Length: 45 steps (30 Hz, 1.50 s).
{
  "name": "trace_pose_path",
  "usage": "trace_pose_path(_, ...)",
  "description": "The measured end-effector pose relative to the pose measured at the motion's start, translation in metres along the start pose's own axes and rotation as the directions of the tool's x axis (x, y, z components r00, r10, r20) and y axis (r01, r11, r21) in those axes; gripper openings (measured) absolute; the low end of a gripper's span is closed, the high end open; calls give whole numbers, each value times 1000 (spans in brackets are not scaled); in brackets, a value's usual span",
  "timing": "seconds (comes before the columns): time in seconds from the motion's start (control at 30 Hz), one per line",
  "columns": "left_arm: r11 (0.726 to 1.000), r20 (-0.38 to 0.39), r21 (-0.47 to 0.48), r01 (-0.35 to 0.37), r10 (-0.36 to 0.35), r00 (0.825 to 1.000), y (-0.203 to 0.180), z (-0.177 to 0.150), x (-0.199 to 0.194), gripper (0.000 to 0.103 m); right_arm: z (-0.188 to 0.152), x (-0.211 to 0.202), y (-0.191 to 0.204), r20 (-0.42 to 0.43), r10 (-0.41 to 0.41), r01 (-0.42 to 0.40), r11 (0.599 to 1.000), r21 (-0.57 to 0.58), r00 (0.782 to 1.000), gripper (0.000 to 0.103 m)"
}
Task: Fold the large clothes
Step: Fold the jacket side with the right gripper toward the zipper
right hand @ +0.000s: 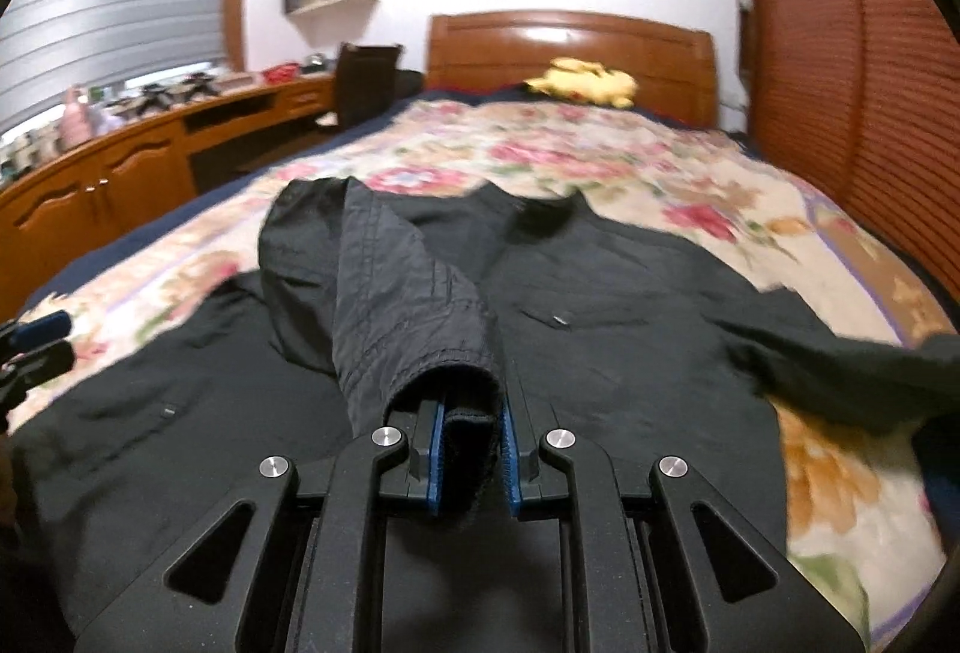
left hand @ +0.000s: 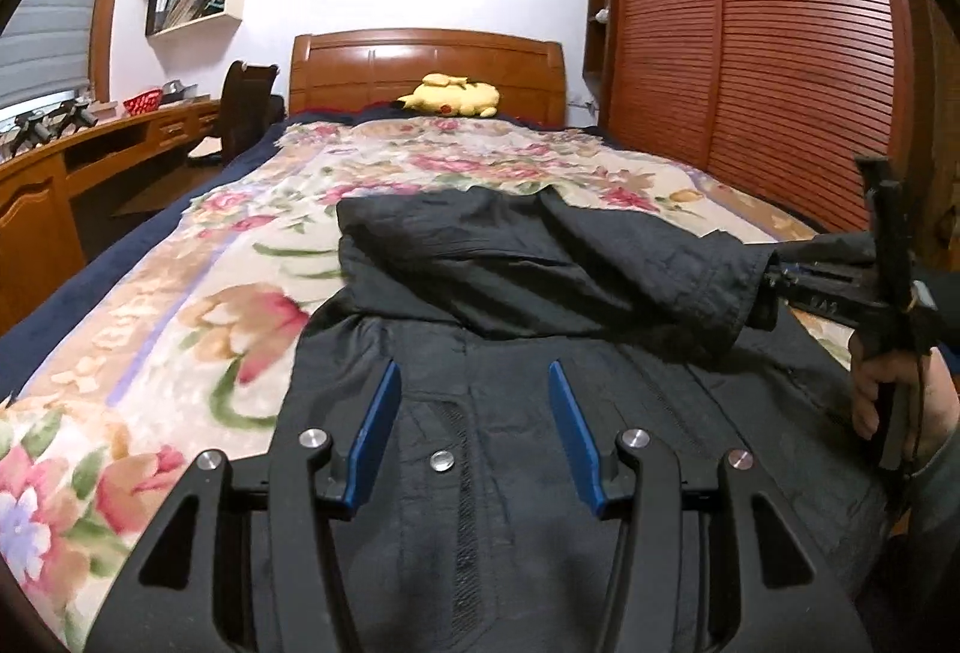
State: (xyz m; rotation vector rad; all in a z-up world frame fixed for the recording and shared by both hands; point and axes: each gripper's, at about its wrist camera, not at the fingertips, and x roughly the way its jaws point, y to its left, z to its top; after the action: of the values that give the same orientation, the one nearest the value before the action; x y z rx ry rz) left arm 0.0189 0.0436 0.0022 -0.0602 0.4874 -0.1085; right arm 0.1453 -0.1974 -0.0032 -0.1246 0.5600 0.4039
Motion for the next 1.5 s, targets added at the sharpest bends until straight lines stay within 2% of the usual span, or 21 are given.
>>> trace_pose_path(0.23,1000,3,6,28,-28,1000,-12,2,3,50,-15,1,-25,-47,-74,74,997,7,996,18)
trace_pose_path(0.3,1000,4,9,28,-28,1000,-13,3,4,50,-14,-4,-24,-31,-94,94,996,-6,995,24)
trace_pose_path(0.37,999,4,6,34,-34,999,-14,3,5,50,-13,-13,-25,-7,-119,119,993,-20,993,42)
trace_pose_path(0.43,999,2,5,37,-37,999,-15,2,5,50,-12,-20,-24,11,-130,131,991,-22,991,55)
trace_pose_path(0.53,999,0,9,43,-43,999,-17,3,7,50,-10,-29,-22,32,-115,116,993,-13,993,60)
trace_pose_path(0.67,999,1,18,48,-48,999,-20,5,10,50,-4,-19,-5,-8,-63,63,995,-78,998,60)
trace_pose_path(0.87,998,-4,24,58,-57,998,-21,6,12,50,-2,0,18,-66,-78,63,978,-198,995,60)
trace_pose_path(0.97,998,-6,35,48,-48,999,-23,5,12,50,1,3,23,-80,-80,61,975,-212,994,60)
trace_pose_path(1.13,999,8,45,30,-31,1000,-22,5,10,50,6,12,30,-130,-32,3,976,-217,991,60)
trace_pose_path(1.27,999,2,29,37,-37,999,-17,5,10,50,-1,29,35,-208,-26,-24,972,-234,978,60)
trace_pose_path(1.5,999,-1,35,37,-37,999,-18,5,9,50,-22,64,28,-313,-122,25,954,-298,942,60)
